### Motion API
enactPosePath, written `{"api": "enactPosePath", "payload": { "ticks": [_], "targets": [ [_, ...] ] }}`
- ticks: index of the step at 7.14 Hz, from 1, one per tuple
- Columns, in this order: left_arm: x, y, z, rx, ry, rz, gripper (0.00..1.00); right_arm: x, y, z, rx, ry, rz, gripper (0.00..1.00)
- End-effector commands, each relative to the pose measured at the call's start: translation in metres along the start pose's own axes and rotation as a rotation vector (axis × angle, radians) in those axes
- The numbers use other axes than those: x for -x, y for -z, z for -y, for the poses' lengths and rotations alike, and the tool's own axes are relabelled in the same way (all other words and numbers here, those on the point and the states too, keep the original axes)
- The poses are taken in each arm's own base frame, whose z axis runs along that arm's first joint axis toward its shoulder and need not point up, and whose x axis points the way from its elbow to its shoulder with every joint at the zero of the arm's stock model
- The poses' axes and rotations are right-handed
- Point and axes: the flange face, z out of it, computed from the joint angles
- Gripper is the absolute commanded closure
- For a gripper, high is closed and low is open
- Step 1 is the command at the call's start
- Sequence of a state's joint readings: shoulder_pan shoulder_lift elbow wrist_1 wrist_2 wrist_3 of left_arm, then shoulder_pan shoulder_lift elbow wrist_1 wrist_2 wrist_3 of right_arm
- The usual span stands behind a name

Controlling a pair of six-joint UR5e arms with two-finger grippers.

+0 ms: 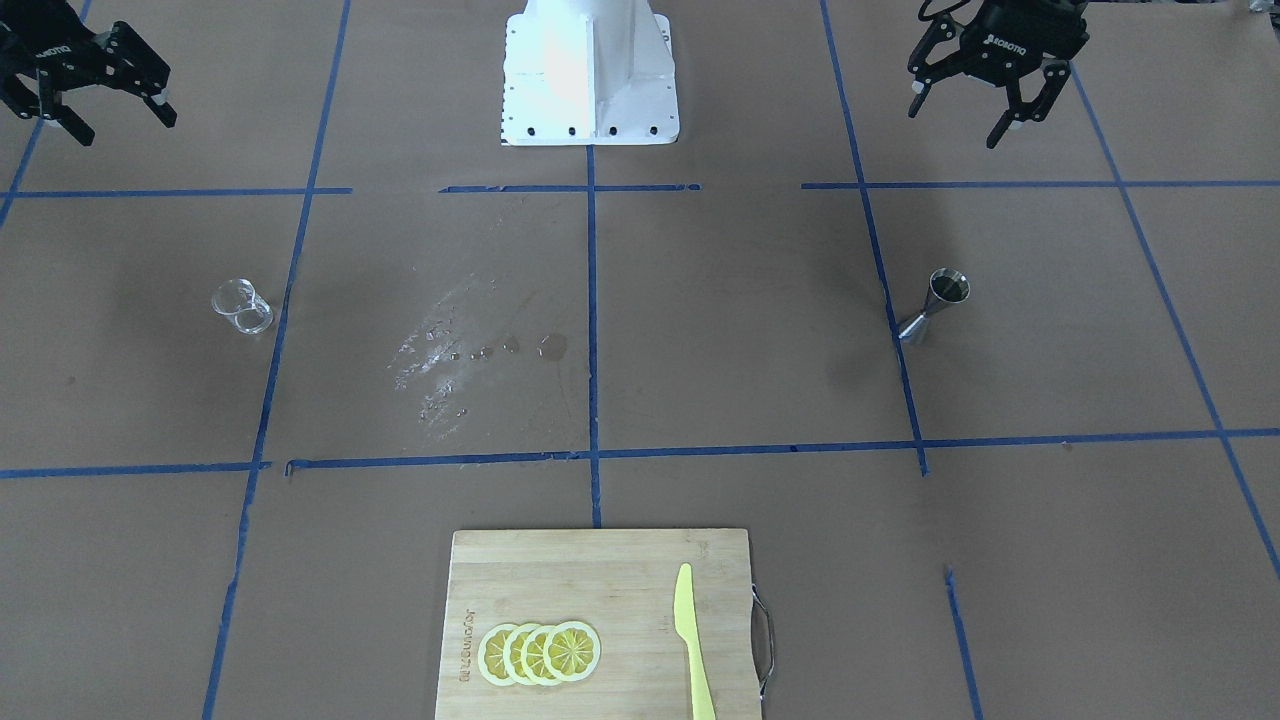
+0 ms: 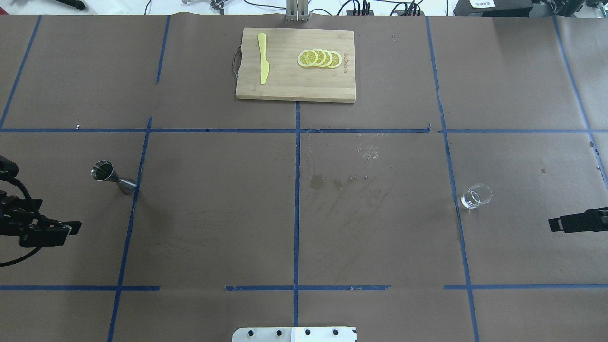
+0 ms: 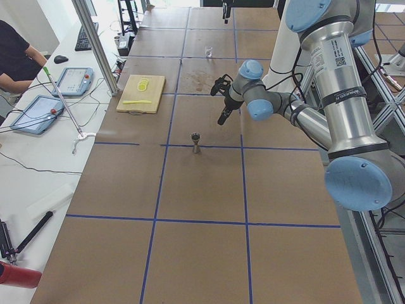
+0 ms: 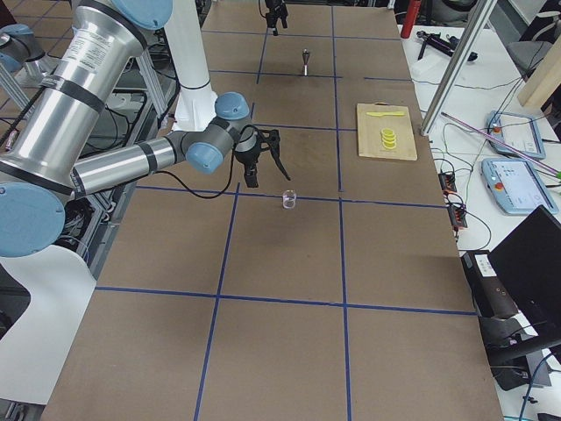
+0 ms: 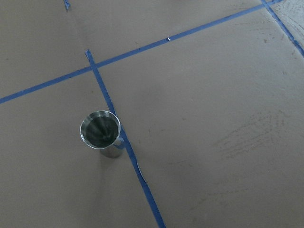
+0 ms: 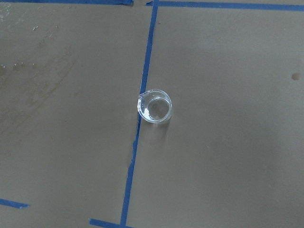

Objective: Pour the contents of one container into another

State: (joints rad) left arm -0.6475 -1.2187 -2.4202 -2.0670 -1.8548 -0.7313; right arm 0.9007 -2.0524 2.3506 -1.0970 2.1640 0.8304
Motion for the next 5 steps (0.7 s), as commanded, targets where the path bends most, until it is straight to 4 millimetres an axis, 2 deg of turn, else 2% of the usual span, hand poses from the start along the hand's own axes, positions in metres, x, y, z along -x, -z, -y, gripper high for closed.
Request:
{"api": "enactPosePath", "payload": {
  "ticks": [1, 2, 3, 4, 5],
  "targets": [
    [0.036, 0.026, 0.022, -0.014, -0.099, 0.05, 0.0, -0.043, 0.026, 0.015, 0.002, 0.102, -0.059, 0.0],
    [0.065, 0.033, 0.044, -0.022, -0.136, 0.128, 0.0, -0.059, 0.037, 0.036, 0.014, 0.124, -0.101, 0.0],
    [0.09, 0.034, 0.077, -0.012, -0.177, 0.161, 0.0, -0.078, 0.051, 0.055, 0.04, 0.162, -0.15, 0.0],
    [0.12, 0.031, 0.095, -0.001, -0.198, 0.195, 0.0, -0.101, 0.059, 0.094, 0.053, 0.194, -0.183, 0.0],
    [0.153, 0.026, 0.105, 0.018, -0.221, 0.209, 0.0, -0.125, 0.065, 0.125, 0.071, 0.225, -0.202, 0.0]
  ]
}}
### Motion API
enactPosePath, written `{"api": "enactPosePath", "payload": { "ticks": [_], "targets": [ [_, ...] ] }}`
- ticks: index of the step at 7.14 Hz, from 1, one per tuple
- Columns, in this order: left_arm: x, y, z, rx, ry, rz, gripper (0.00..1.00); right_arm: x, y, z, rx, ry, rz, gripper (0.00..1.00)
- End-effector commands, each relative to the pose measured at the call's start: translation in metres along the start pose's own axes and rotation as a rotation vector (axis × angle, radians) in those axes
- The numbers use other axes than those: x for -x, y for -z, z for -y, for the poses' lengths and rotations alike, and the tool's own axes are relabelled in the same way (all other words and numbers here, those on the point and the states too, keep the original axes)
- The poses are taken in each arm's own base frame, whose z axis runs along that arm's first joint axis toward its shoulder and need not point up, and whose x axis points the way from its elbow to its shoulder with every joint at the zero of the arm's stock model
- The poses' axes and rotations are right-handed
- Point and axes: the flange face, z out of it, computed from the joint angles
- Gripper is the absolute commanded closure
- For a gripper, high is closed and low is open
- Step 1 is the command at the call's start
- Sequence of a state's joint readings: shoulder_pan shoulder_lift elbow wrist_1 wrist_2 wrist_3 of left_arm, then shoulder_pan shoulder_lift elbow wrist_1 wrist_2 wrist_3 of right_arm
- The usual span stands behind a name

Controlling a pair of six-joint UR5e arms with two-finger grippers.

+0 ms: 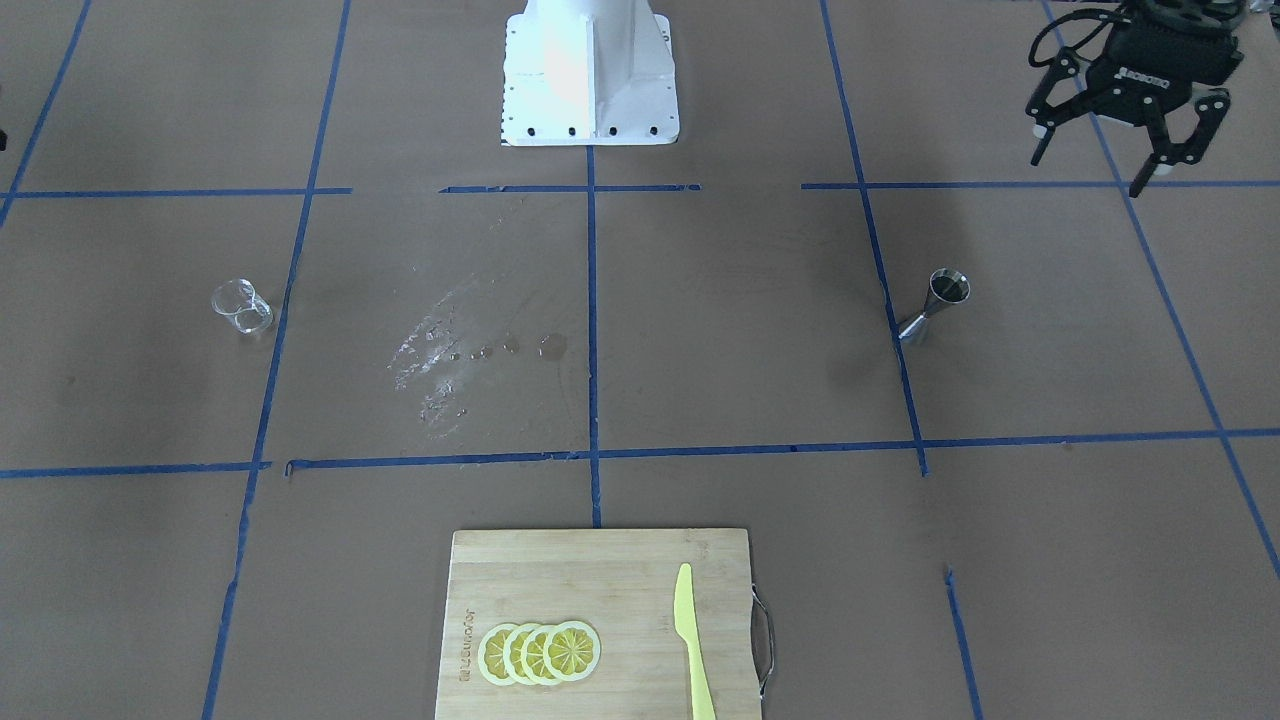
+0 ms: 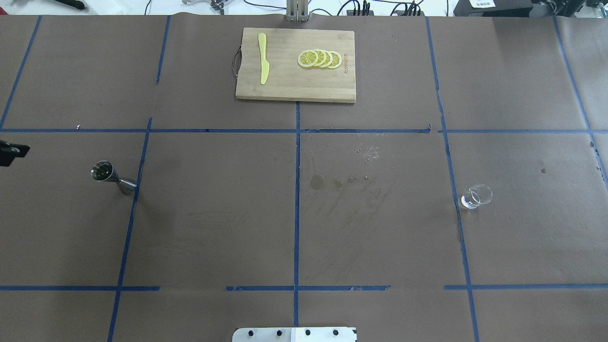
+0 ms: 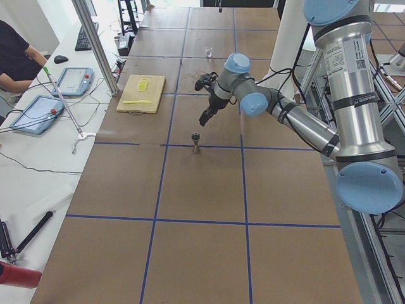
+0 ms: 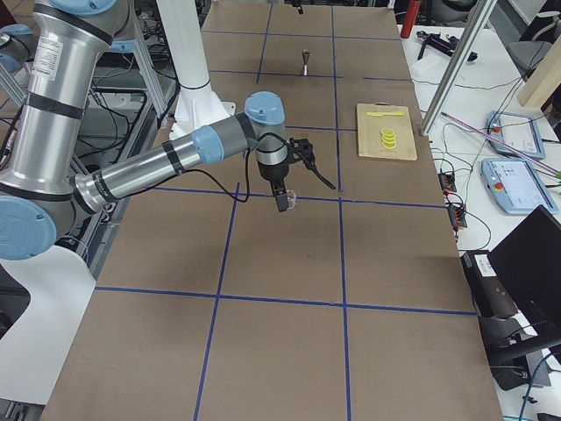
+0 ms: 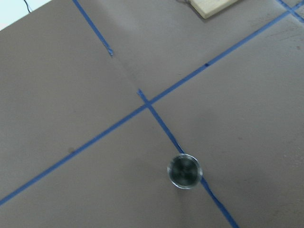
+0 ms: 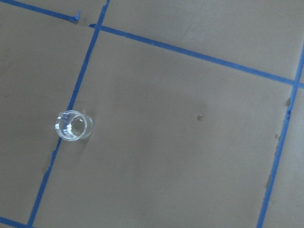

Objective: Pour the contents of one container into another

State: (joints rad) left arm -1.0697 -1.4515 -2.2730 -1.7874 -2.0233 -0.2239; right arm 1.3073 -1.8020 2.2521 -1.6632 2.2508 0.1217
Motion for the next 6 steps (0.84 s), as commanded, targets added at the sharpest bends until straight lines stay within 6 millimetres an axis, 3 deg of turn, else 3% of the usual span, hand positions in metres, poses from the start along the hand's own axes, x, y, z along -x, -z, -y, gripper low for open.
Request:
{"api": "enactPosePath", "payload": {
  "ticks": [1, 2, 3, 4, 5, 6],
  "targets": [
    [0.076, -0.022, 0.009, 0.047, -0.025, -0.034, 0.0, -0.074, 0.007, 0.035, 0.032, 0.047, -0.037, 0.0],
    [0.131, -0.024, 0.005, 0.051, 0.005, -0.041, 0.0, -0.12, 0.0, 0.025, 0.033, 0.051, 0.023, 0.0],
    [0.169, -0.035, -0.011, 0.077, 0.007, -0.059, 0.0, -0.152, -0.004, 0.012, 0.021, 0.013, 0.085, 0.0],
    [0.199, -0.039, -0.029, 0.096, 0.03, -0.062, 0.0, -0.166, -0.008, -0.005, 0.027, -0.03, 0.096, 0.0],
    [0.219, -0.042, -0.046, 0.124, 0.097, -0.075, 0.0, -0.166, -0.014, -0.027, 0.033, -0.063, 0.111, 0.0],
    [0.223, -0.049, -0.077, 0.152, 0.132, -0.081, 0.0, -0.164, -0.011, -0.026, 0.017, -0.064, 0.122, 0.0]
  ]
}}
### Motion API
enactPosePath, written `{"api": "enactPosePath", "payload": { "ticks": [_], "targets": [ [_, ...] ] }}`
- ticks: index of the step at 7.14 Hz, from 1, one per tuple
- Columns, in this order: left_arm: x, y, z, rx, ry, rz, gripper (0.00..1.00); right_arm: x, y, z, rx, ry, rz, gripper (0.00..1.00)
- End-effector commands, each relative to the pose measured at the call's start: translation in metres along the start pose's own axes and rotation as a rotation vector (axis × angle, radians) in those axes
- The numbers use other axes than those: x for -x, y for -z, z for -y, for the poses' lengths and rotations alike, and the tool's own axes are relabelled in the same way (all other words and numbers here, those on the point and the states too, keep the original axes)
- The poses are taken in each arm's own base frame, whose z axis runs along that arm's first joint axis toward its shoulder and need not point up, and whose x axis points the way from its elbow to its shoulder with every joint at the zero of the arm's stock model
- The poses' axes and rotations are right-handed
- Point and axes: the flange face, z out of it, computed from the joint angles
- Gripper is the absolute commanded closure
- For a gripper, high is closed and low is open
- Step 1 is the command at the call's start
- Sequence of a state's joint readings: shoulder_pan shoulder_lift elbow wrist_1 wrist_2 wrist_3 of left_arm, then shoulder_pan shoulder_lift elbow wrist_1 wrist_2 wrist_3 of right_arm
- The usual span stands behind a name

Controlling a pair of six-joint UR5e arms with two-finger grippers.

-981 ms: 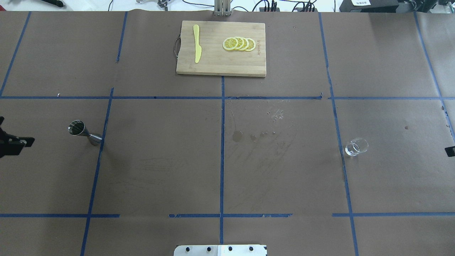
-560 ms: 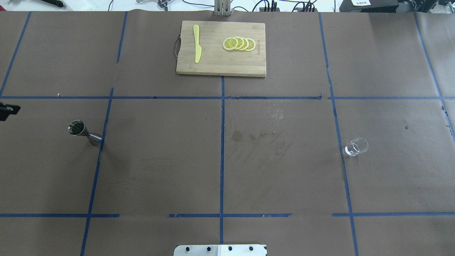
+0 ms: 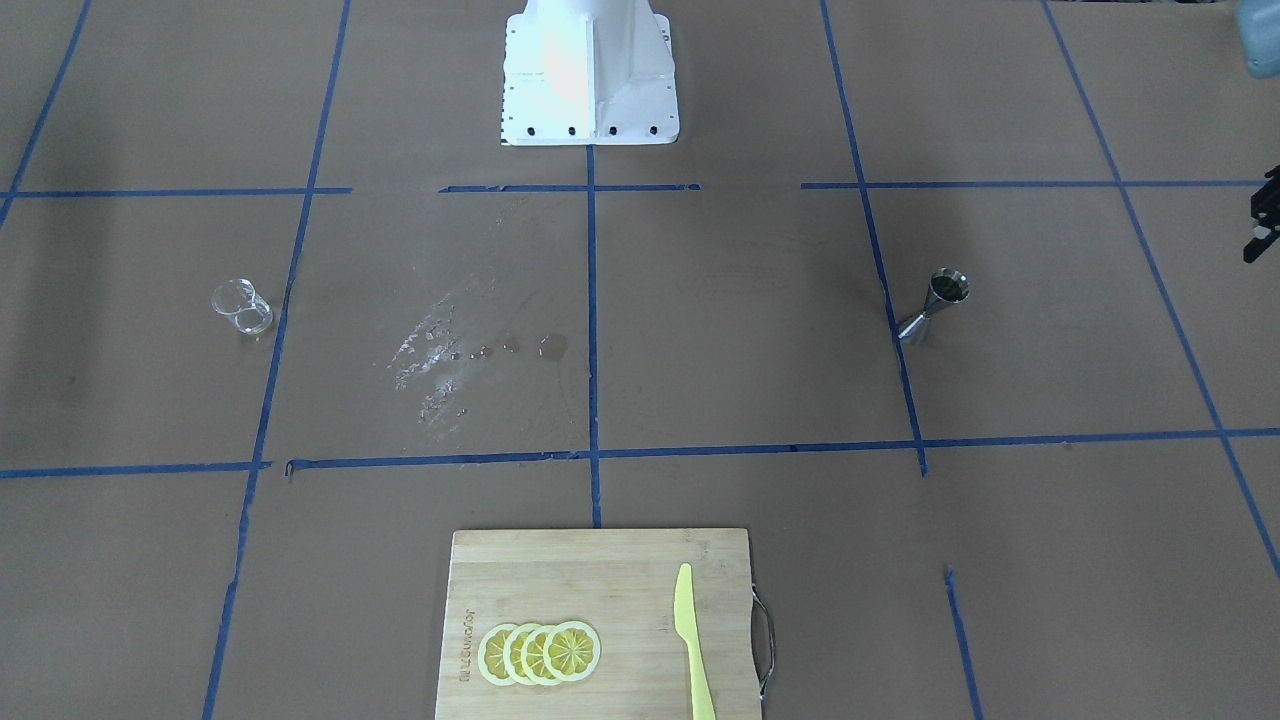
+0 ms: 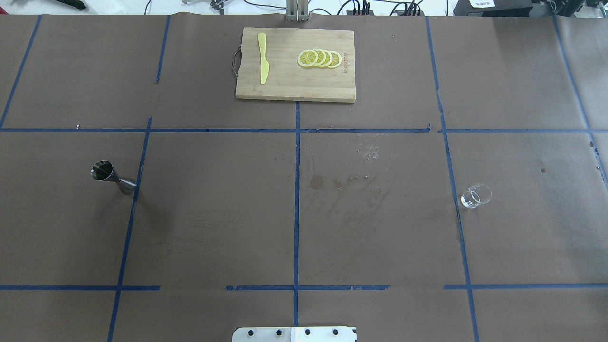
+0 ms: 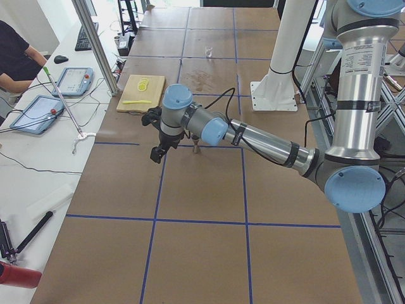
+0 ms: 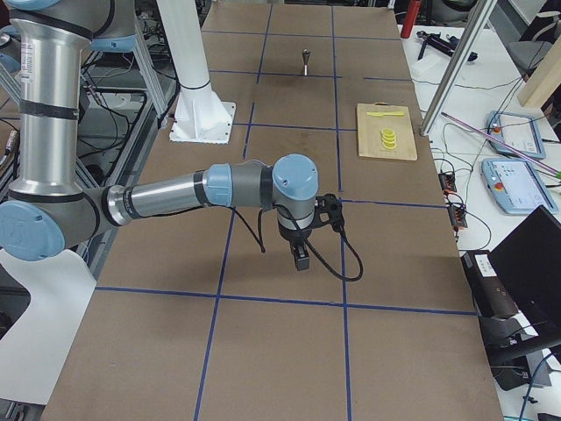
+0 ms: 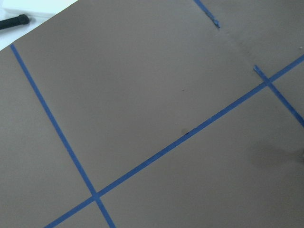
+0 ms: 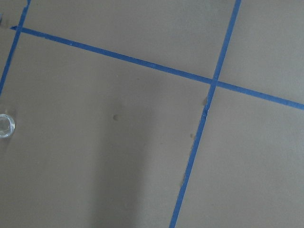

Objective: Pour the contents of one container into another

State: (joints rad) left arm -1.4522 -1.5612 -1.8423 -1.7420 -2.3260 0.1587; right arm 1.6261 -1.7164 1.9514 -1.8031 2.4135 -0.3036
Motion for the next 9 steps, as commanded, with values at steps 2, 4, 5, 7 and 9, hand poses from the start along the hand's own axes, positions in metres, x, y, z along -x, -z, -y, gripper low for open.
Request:
{"api": "enactPosePath", "payload": {
  "ticks": [2, 4, 5, 7, 9],
  "targets": [
    [0.045, -0.008, -0.053, 0.022, 0.104, 0.012, 0.0, -0.017, -0.011, -0.005, 0.016, -0.057, -0.013, 0.0],
    [0.067, -0.03, -0.069, 0.064, 0.154, 0.008, 0.0, -0.024, -0.016, -0.006, 0.023, -0.073, -0.005, 0.0],
    [0.079, -0.027, -0.085, 0.052, 0.167, 0.018, 0.0, -0.025, -0.017, -0.005, 0.024, -0.072, -0.005, 0.0],
    [0.087, -0.03, -0.093, 0.075, 0.215, 0.023, 0.0, -0.03, -0.022, -0.007, 0.03, -0.083, 0.0, 0.0],
    [0.087, -0.032, -0.095, 0.18, 0.435, -0.001, 0.0, -0.039, -0.031, -0.01, 0.046, -0.105, 0.013, 0.0]
  ]
}}
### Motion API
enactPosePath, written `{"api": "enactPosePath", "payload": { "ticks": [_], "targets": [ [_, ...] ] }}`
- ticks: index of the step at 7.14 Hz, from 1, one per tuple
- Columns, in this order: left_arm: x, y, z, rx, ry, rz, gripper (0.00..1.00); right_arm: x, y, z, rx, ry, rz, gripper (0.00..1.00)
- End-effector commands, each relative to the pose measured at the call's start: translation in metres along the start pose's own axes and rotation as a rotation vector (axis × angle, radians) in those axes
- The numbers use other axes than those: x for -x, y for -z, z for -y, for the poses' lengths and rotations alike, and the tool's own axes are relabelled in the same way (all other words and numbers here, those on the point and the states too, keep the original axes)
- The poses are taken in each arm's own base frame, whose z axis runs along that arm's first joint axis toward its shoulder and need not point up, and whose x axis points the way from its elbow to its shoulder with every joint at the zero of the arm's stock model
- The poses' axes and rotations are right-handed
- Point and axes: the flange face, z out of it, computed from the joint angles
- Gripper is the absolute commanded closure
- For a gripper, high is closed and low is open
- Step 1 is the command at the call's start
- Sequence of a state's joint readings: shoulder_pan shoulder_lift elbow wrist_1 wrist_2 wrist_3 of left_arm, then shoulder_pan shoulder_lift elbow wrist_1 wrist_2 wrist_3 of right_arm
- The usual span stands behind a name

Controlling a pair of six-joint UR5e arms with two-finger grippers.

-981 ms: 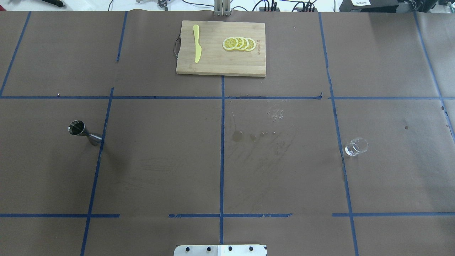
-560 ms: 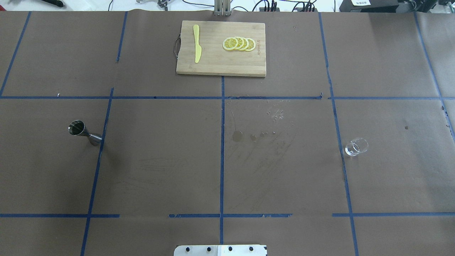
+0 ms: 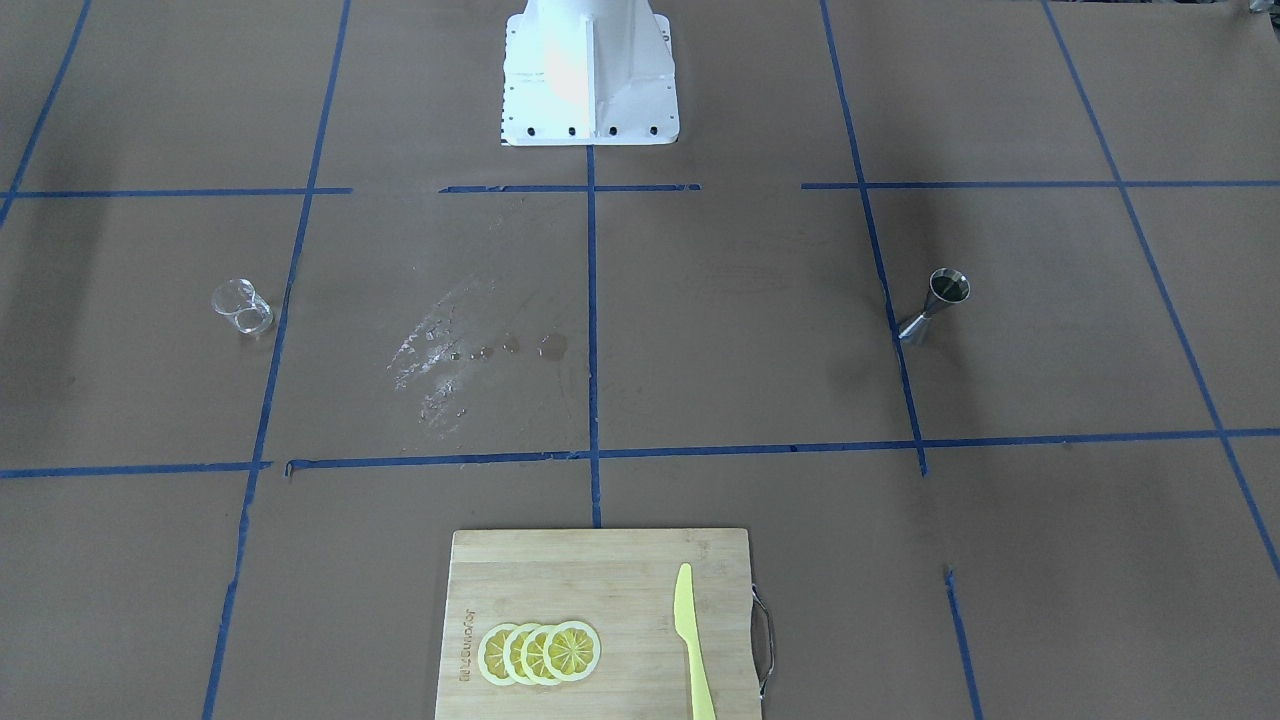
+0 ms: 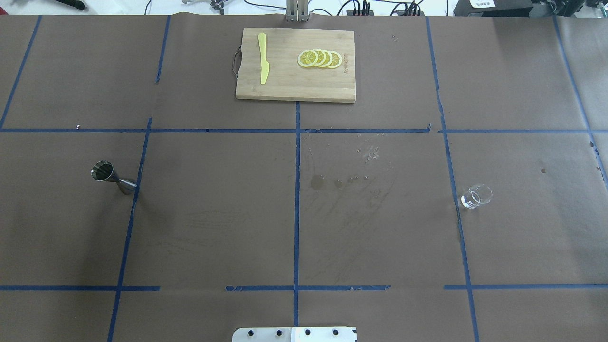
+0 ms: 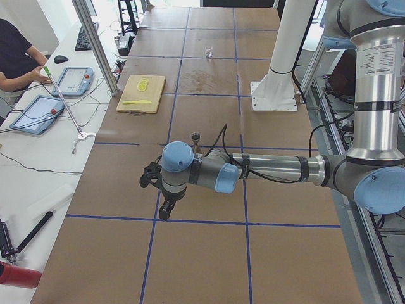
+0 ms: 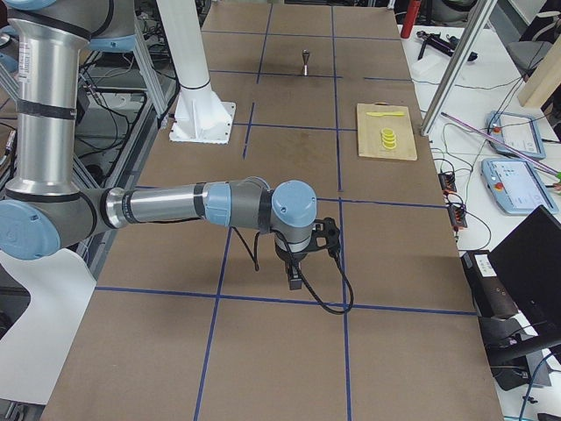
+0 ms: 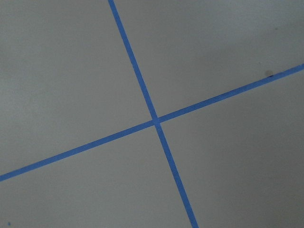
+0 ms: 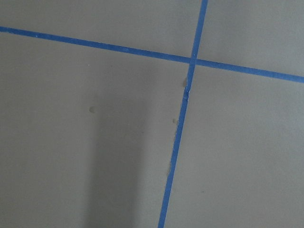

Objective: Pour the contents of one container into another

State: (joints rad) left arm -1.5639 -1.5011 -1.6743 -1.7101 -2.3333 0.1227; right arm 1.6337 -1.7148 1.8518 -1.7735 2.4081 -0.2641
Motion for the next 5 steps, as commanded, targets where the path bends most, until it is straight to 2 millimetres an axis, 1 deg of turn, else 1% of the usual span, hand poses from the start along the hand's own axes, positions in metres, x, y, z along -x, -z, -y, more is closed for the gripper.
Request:
{"api": "enactPosePath", "payload": {
  "ticks": [1, 2, 3, 4, 5],
  "targets": [
    [-0.001, -0.002, -0.004, 0.082, 0.179, -0.036, 0.0, -0.003, -0.004, -0.001, 0.005, -0.014, 0.013, 0.0],
    [-0.002, -0.007, -0.007, 0.093, 0.239, -0.099, 0.0, -0.004, -0.005, -0.003, 0.007, -0.019, 0.018, 0.0],
    [-0.004, -0.008, -0.01, 0.093, 0.26, -0.111, 0.0, -0.006, -0.008, -0.007, 0.013, -0.026, 0.018, 0.0],
    [-0.002, -0.009, -0.011, 0.094, 0.258, -0.104, 0.0, -0.023, -0.024, -0.011, 0.044, -0.062, 0.028, 0.0],
    [-0.004, -0.006, -0.01, 0.088, 0.252, -0.102, 0.0, -0.034, -0.033, -0.01, 0.059, -0.083, 0.035, 0.0]
  ]
}}
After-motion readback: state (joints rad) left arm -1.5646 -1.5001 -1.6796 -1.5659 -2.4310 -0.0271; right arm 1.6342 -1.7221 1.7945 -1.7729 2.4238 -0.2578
